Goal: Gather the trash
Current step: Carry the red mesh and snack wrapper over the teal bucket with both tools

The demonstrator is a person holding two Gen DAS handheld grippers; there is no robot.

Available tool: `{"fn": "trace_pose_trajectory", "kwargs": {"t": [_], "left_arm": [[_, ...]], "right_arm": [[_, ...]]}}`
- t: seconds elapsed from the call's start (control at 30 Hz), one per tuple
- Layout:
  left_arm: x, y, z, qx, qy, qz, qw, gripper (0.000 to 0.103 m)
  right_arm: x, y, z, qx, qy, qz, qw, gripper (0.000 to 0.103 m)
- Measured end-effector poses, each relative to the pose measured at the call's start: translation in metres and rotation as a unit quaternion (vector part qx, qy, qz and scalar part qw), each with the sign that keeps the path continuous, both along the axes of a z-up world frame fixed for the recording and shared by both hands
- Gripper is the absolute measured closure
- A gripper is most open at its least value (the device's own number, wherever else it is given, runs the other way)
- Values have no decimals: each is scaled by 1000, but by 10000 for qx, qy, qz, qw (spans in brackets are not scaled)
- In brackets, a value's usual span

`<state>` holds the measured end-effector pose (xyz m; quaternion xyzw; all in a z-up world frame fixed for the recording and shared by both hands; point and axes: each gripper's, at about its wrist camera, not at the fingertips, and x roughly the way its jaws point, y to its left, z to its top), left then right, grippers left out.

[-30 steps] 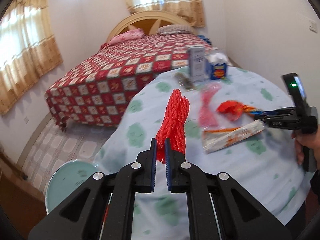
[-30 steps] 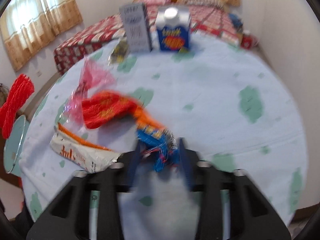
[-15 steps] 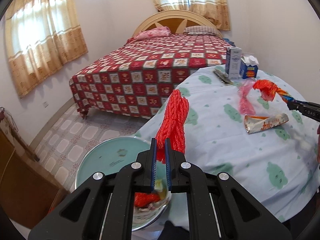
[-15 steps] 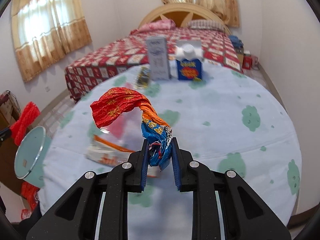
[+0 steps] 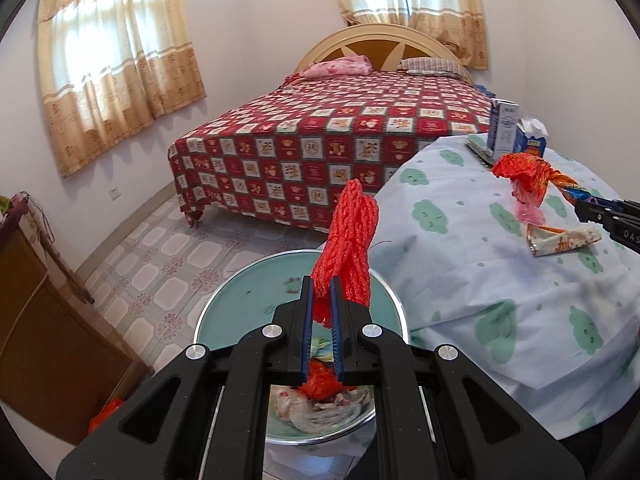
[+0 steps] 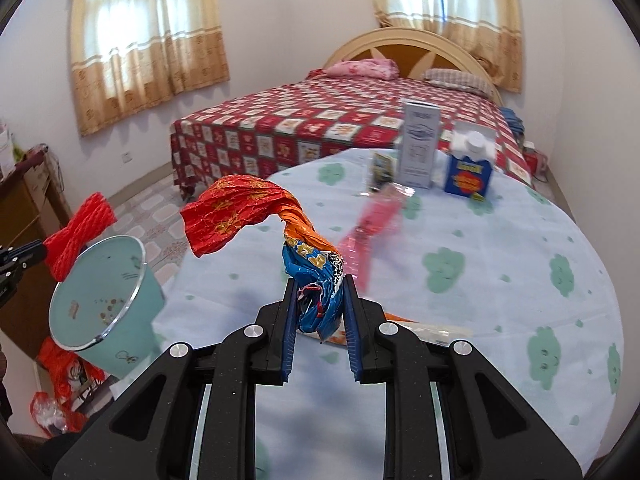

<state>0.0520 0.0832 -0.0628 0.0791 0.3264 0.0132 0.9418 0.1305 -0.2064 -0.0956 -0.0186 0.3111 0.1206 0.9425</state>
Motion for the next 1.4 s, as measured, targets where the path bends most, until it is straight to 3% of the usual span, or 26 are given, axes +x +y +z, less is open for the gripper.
{"fn": "trace_pose_trajectory", "kwargs": {"t": [0.43,1.4], "left_arm": [[-4,35,-3,-24,25,373,9993,95],[-6,63,-9,18,113,675,9977,95]], "right_arm": [[0,52,4,-118,-107,495,9986,81],[3,117,-1,-321,-84,1171,9926,81]]}}
